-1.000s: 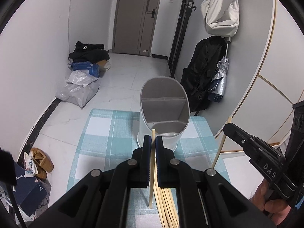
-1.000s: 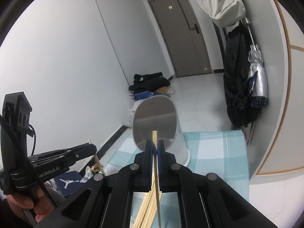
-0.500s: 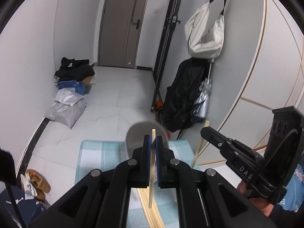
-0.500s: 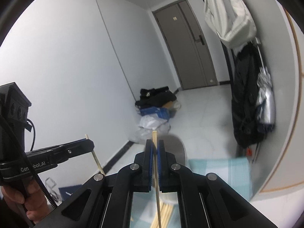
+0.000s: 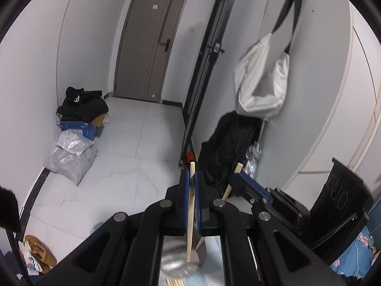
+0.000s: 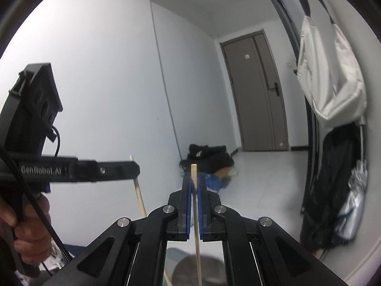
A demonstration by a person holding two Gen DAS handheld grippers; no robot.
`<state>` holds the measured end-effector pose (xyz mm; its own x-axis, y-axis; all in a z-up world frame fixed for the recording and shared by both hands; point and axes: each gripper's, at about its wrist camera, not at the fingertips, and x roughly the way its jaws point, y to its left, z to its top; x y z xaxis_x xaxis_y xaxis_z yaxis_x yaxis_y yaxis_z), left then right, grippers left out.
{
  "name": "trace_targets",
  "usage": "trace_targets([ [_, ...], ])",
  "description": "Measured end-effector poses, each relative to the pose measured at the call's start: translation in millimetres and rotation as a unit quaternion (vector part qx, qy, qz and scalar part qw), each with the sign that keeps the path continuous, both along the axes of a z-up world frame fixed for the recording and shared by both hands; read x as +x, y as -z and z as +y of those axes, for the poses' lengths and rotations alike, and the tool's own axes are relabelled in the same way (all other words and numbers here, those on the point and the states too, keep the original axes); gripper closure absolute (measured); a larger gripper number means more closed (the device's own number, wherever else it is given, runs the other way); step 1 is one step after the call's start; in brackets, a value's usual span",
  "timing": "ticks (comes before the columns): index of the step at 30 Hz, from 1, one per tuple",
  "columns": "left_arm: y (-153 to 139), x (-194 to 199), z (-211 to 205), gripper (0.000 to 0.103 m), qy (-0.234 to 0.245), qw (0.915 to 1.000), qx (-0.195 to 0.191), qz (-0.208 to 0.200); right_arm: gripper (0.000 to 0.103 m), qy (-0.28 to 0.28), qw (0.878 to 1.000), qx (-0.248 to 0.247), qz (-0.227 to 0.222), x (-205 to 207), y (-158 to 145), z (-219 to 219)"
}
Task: Organize utensils
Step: 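Lower the chopstick into the holder and open the right gripper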
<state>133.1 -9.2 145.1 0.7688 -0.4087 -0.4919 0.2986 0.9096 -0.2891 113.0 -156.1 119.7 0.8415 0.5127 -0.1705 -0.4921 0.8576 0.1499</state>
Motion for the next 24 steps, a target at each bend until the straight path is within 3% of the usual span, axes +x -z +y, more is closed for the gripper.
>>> trace_targets([
  [11,42.7,42.6,4.1,0.102,-0.007,0.9999,-0.003,0.013,0.099,-0.020,1.000,0.001,0.008,49.7,36.6,-2.8],
  [24,72.6,43.0,-4.2,0.101,0.049,0.9968,0.035,0.052,0.096,-0.101,0.992,-0.046,0.054,43.6,77.3,-4.4],
])
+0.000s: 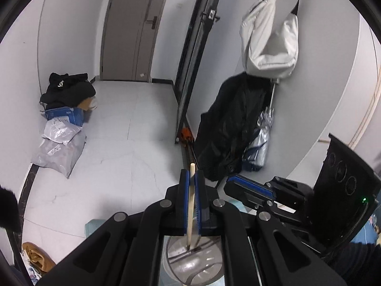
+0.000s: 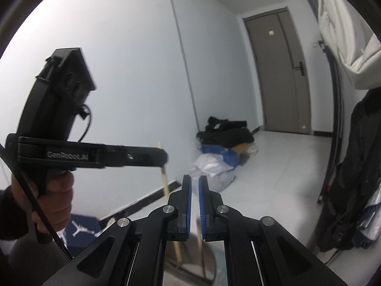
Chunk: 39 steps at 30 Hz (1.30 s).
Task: Organize utensils
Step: 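Lower the chopstick into the holder and open the right gripper, then move the right gripper back down and close on another chopstick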
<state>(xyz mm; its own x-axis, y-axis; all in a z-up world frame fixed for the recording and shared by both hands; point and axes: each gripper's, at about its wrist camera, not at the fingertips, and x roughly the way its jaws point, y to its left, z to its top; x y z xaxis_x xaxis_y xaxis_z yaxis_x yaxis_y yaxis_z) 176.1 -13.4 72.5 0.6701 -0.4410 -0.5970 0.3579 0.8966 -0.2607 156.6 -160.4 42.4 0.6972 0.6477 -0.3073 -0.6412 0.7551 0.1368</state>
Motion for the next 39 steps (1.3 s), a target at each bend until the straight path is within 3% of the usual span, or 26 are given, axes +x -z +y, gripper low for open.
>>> trace_targets([
  [5,1.3,0.5,3.4,0.101,-0.019,0.9996,-0.003,0.019,0.094,-0.013,1.000,-0.016,0.012,-7.2,5.5,1.8],
  [9,-0.2,-5.3,12.9,0.092,-0.060,0.9977,0.013,0.029,0.088,0.009,1.000,0.000,0.025,-17.8,5.1,-10.3],
  [11,-2.6,-12.0,21.3,0.081,-0.080,0.9963,0.007,0.030,0.077,0.024,0.999,0.013,0.032,-25.9,4.9,-18.9],
  [13,-6.4,-20.8,28.1,0.057,-0.106,0.9941,0.003,0.025,0.070,0.036,0.999,0.016,0.037,-37.5,4.7,-24.3],
  [15,-11.0,-33.3,32.6,0.046,-0.129,0.9916,0.002,0.009,0.065,0.046,0.998,0.018,0.039,-47.8,3.0,-26.7],
  [19,-15.1,-53.9,34.9,0.042,-0.149,0.9888,0.001,-0.007,0.049,0.064,0.997,0.021,0.037,-75.7,-0.8,-28.7],
  [25,-18.5,-82.4,28.8,0.021,-0.179,0.9835,0.011,-0.024,0.039,0.083,0.996,0.027,0.036,-104.2,-8.1,-29.7],
  [39,-0.1,-134.9,27.3,0.013,-0.220,0.9735,0.004,-0.062,0.026,0.126,0.991,0.015,0.040,-156.2,-4.1,-26.2],
])
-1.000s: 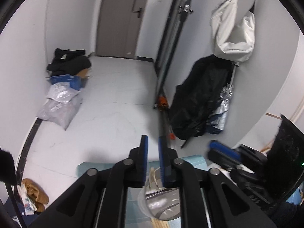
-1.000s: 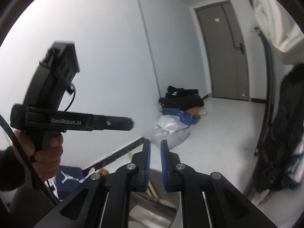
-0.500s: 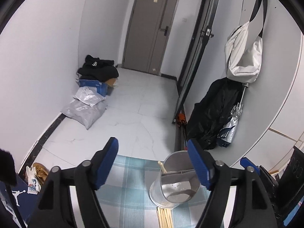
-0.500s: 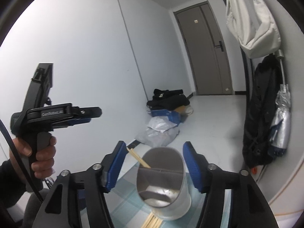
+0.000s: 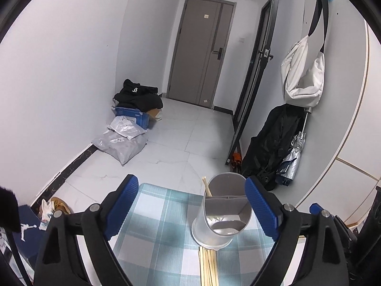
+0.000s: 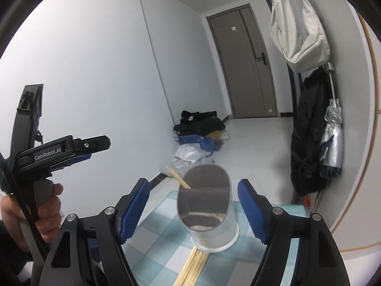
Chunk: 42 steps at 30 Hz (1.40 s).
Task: Organize utensils
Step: 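Move the right gripper back down and close on another chopstick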
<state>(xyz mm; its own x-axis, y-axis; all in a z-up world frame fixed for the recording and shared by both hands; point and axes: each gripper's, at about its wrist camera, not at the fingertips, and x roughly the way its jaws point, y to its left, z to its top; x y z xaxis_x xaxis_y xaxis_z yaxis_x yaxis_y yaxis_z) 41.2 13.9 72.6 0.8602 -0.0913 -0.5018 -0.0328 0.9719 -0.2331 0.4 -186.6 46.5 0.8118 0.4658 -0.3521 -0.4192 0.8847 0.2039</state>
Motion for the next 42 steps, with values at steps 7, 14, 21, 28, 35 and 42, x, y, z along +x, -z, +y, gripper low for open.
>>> trace_targets([
  [7,23.7,-11.4,2.1,0.003,0.001,1.0000,-0.002,0.009,0.025,0.015,0.999,-0.016,0.023,-13.0,24.5,4.3],
  [14,46.1,-23.2,6.6,0.003,-0.008,1.0000,-0.002,-0.002,0.025,0.026,0.997,-0.051,0.057,-13.3,53.0,10.1],
  [21,82.1,-13.3,14.4,0.003,-0.021,0.9989,0.000,0.042,0.025,0.054,0.991,-0.076,0.092,-5.9,79.3,11.0],
  [28,97.3,-9.9,14.8,0.003,-0.015,0.9972,-0.002,0.073,0.025,0.066,0.983,-0.106,0.134,6.8,104.5,14.6],
  [35,99.1,-8.3,25.8,0.003,-0.005,0.9947,-0.035,0.097,0.025,0.032,0.974,-0.136,0.178,15.8,130.4,31.7],
  [42,102.9,-0.3,42.8,0.003,-0.026,0.9913,-0.062,0.113,0.025,0.037,0.958,-0.165,0.232,30.6,162.9,43.2],
])
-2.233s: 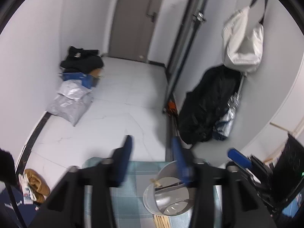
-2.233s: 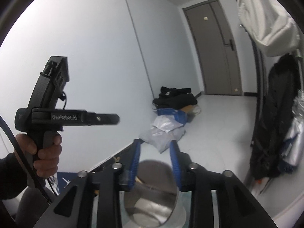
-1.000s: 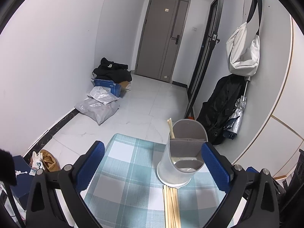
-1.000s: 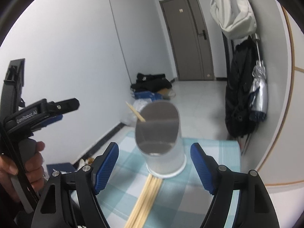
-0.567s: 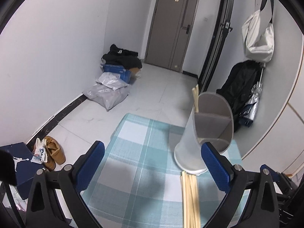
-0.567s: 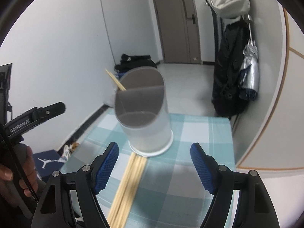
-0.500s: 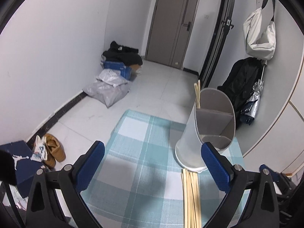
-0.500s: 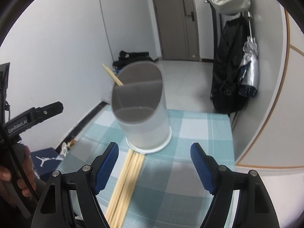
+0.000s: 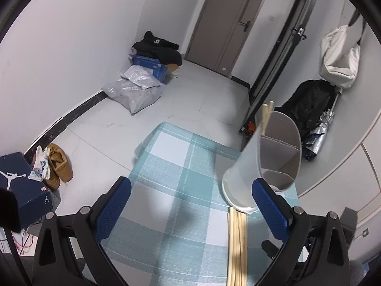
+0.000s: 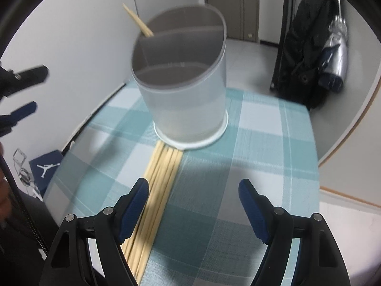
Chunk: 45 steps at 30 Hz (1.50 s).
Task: Organize utensils
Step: 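Move the right gripper back down and close on another chopstick, then lift the chopstick with the right gripper while the left gripper grasps another chopstick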
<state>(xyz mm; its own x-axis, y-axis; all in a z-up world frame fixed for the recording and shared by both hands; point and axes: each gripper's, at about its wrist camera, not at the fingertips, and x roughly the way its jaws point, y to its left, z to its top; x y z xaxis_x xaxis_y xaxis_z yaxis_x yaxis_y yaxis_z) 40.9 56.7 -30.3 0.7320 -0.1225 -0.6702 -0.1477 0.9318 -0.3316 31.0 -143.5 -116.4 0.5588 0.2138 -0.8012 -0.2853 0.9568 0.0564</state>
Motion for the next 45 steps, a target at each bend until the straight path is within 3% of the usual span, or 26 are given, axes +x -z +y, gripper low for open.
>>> trace_targets([
  [9,5.1,4.4,9.5,0.003,-0.006,0.9998,-0.005,0.020,0.030,0.006,0.998,-0.051,0.033,16.1,28.0,16.6],
  [17,6.9,4.9,14.5,0.003,-0.010,0.9995,-0.011,0.027,0.057,-0.003,0.997,-0.059,0.047,20.2,37.7,25.3],
  [24,10.6,6.5,21.2,0.003,-0.018,0.9986,-0.026,0.043,0.070,-0.011,0.996,-0.075,0.051,20.4,40.8,34.6],
  [29,11.9,5.2,23.4,0.003,-0.021,0.9984,-0.027,0.045,0.094,-0.037,0.994,-0.090,0.047,20.1,40.6,49.6],
  [37,13.6,4.5,23.1,0.003,-0.016,0.9985,-0.025,0.046,0.097,-0.040,0.994,-0.032,0.101,20.4,37.9,34.7],
  [45,14.4,3.4,23.3,0.003,-0.012,0.9980,-0.033,0.052,0.094,-0.059,0.986,-0.011,0.153,4.2,34.6,15.4],
])
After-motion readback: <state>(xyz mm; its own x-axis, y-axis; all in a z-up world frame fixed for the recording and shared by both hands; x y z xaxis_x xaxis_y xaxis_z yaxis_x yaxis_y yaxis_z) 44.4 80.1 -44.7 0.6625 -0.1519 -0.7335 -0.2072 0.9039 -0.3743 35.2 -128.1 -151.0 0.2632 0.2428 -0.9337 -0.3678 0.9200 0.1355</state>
